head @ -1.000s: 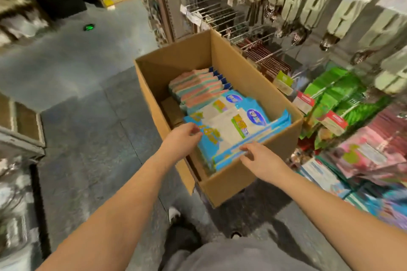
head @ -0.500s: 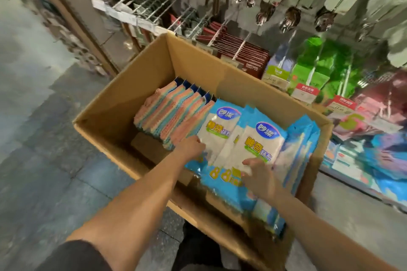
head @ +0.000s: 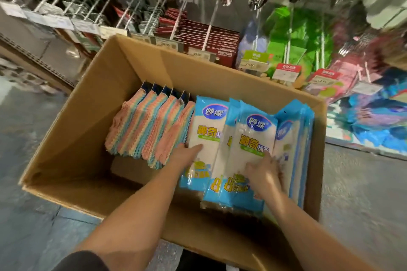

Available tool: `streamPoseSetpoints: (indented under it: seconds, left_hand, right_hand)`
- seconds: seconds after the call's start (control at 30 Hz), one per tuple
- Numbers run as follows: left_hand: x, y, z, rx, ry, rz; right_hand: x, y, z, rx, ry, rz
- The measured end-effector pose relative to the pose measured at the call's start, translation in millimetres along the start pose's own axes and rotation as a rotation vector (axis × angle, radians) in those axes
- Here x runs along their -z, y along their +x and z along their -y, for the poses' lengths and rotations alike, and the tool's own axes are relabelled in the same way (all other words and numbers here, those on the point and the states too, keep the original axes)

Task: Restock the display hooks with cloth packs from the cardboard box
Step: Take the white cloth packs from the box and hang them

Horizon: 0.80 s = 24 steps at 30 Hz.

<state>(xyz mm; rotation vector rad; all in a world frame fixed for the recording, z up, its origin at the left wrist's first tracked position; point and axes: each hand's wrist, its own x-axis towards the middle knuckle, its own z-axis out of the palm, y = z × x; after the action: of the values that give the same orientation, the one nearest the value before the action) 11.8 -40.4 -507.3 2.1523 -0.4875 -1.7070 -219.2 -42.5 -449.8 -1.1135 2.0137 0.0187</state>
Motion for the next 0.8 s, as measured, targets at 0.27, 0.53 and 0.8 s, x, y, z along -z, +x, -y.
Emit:
streamPoseSetpoints:
  seconds: [0.27, 0.53, 0.8]
  left_hand:
    - [-23, -21, -7, -0.015, -0.027, 0.401]
    - [-56, -22, -11, -0.124, 0.098, 0.302]
    - [-22, -53, -16, -0.18, -0.146, 0.351]
  right_hand:
    - [-8, 5, -6, -0.035, 0.204, 0.071]
    - [-16, -7, -7, 0.019, 0.184, 0.084]
    - [-10, -9, -22, -0.008, 0.478, 0.09]
